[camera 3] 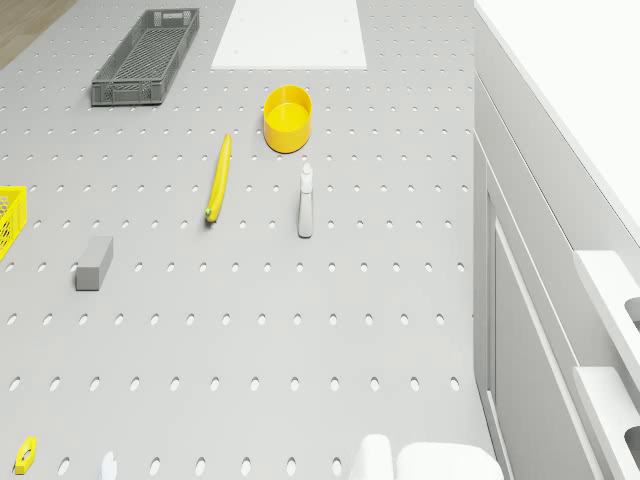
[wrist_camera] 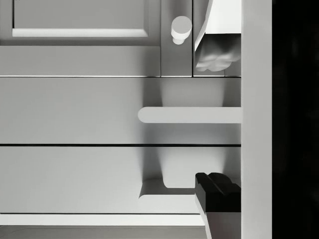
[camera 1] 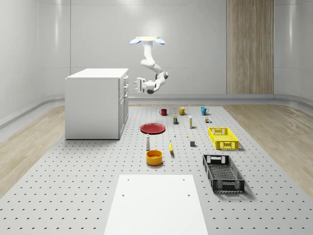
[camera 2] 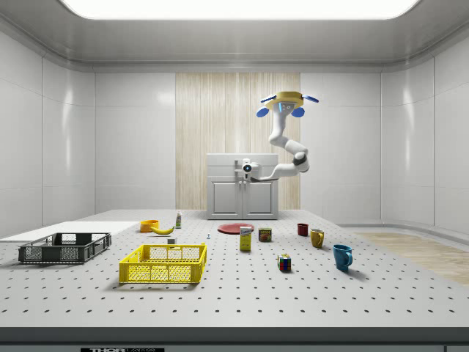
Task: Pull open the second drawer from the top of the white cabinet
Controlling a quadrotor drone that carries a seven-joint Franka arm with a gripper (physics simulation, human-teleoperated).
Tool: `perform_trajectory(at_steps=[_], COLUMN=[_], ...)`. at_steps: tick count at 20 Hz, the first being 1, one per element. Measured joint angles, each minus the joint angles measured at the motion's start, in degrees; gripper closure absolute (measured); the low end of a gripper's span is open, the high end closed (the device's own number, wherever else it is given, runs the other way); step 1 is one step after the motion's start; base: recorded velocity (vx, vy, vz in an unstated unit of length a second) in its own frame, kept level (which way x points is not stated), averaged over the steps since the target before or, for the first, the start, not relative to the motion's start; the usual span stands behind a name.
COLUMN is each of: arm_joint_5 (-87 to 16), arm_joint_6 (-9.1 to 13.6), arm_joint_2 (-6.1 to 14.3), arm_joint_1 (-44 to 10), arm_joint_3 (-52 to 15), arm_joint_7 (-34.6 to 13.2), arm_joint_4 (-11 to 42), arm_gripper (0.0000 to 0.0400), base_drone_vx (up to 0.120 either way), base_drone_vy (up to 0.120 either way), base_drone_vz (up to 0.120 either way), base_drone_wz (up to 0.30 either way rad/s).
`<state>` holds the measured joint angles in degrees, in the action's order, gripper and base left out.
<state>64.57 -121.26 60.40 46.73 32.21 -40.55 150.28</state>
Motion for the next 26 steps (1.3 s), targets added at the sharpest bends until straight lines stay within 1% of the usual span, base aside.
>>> perform_trajectory(at_steps=[6, 9, 13, 21, 26], arm_joint_5=[4.6, 6.4, 7.9, 9.7, 11.7], arm_joint_6=[-2.8, -3.6, -3.8, -3.2, -3.5], arm_joint_2=[-2.5, -3.7, -4.7, -6.2, -7.6], arm_joint_1=[1.6, 2.0, 2.0, 0.9, 0.7], arm_joint_3=[-3.0, -4.2, -5.4, -7.4, -8.9], arm_joint_7=[2.1, 3.0, 3.4, 3.3, 4.0], arm_joint_4=[-0.2, -0.4, -0.9, -2.2, -2.7], arm_gripper=[0.0100, 0.0100, 0.0100, 0.0100, 0.0100], base_drone_vx=[0.000, 0.000, 0.000, 0.000, 0.000], base_drone_vy=[0.000, 0.000, 0.000, 0.000, 0.000], base_drone_vz=[0.000, 0.000, 0.000, 0.000, 0.000], base_drone_wz=[0.000, 0.000, 0.000, 0.000, 0.000])
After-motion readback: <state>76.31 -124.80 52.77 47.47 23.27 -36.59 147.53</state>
